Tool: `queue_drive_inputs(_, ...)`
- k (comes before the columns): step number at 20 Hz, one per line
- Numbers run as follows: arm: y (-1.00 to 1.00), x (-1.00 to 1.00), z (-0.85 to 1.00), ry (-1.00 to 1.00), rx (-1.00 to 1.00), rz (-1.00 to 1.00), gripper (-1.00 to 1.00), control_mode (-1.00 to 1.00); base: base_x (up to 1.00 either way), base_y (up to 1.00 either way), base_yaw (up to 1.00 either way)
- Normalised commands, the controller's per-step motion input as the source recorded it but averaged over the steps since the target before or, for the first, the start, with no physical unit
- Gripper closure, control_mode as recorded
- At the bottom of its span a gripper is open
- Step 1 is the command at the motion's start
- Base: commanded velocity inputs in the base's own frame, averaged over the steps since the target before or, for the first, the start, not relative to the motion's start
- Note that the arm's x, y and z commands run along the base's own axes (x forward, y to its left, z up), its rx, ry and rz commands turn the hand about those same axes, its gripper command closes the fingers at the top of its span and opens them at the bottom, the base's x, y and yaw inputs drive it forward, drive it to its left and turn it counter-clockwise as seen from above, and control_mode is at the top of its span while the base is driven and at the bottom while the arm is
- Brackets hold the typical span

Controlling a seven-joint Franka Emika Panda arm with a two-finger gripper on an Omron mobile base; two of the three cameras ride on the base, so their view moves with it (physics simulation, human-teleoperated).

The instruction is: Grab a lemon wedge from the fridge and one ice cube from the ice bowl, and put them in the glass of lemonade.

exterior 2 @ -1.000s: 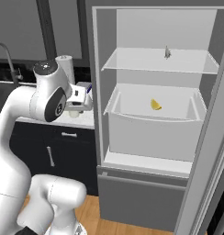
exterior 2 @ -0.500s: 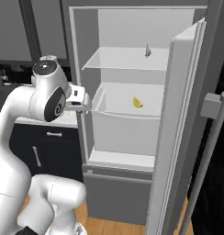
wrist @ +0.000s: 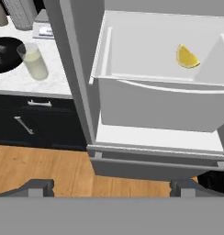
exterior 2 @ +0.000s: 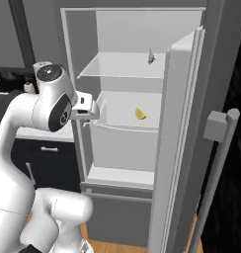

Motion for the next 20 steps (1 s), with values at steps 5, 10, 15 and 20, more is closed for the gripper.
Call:
queue_drive_inputs(5,0.00,0.00,0.00,0.00,0.00,0.00,-1.00,1.00,0.48,-0.32,-0.02)
queue_drive_inputs(10,0.00,0.00,0.00,0.00,0.00,0.00,-1.00,1.00,0.46,-0.36,-0.05)
queue_drive_inputs(15,0.00,0.00,0.00,0.00,0.00,0.00,-1.00,1.00,0.51,-0.17,-0.05)
queue_drive_inputs(20,0.00,0.00,0.00,0.00,0.00,0.00,-1.00,1.00,0.47,-0.29,-0.06)
